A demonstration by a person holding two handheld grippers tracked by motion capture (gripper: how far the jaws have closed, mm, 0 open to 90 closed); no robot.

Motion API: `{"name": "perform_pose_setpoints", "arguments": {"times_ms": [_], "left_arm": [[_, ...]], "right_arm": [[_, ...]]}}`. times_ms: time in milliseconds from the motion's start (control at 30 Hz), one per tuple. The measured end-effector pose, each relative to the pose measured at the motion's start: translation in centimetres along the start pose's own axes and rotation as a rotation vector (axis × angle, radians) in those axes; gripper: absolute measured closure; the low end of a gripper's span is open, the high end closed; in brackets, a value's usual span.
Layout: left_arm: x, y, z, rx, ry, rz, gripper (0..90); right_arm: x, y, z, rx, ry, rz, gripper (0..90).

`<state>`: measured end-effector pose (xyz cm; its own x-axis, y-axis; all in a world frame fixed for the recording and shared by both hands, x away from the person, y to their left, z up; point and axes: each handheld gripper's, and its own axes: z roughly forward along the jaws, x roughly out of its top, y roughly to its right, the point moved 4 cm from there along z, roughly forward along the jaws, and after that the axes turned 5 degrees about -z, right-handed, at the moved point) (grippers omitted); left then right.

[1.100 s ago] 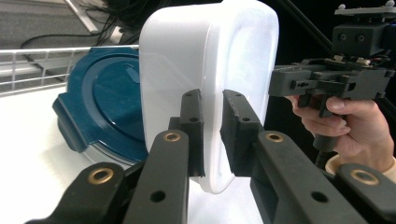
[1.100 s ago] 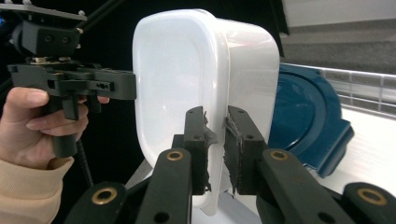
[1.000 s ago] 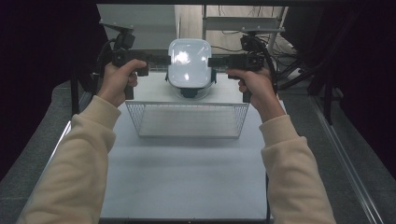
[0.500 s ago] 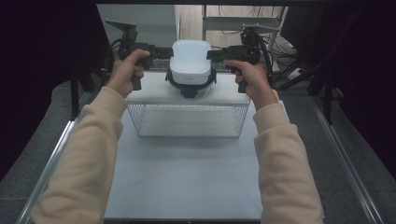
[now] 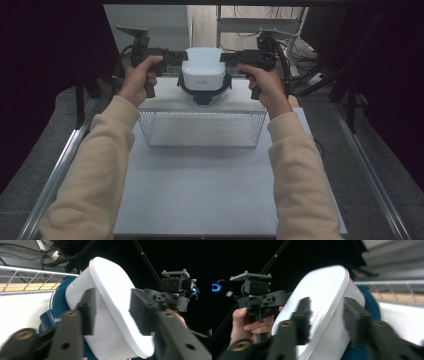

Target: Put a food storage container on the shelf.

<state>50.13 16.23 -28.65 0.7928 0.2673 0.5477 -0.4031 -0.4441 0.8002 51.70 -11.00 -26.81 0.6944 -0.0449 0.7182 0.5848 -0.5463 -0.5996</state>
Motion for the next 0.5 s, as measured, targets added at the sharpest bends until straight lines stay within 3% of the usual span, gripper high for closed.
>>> {"name": "perform_pose_setpoints", "arguments": {"times_ms": [100,167,233,333,500], "left_arm": [[0.0,0.3,-0.8,0.037,0.028,0.037,36.6],[-0.1,0.5,-1.2,0.046,0.031,0.053,33.9],[-0.8,1.1,-2.5,0.062,0.044,0.099,32.2],[-2.0,1.5,-3.6,0.124,0.048,0.167,29.6],[-4.7,2.2,-5.1,0.201,0.034,0.318,29.5]], "right_arm": [[0.0,-0.3,-1.0,-0.022,0.053,-0.035,40.0],[-0.1,-0.6,-2.0,-0.027,0.086,-0.066,37.3],[-0.4,-1.1,-3.1,-0.022,0.102,-0.104,35.5],[-1.3,-1.7,-4.6,-0.015,0.111,-0.170,34.2],[-2.9,-2.2,-6.5,-0.056,0.097,-0.277,33.2]]}}
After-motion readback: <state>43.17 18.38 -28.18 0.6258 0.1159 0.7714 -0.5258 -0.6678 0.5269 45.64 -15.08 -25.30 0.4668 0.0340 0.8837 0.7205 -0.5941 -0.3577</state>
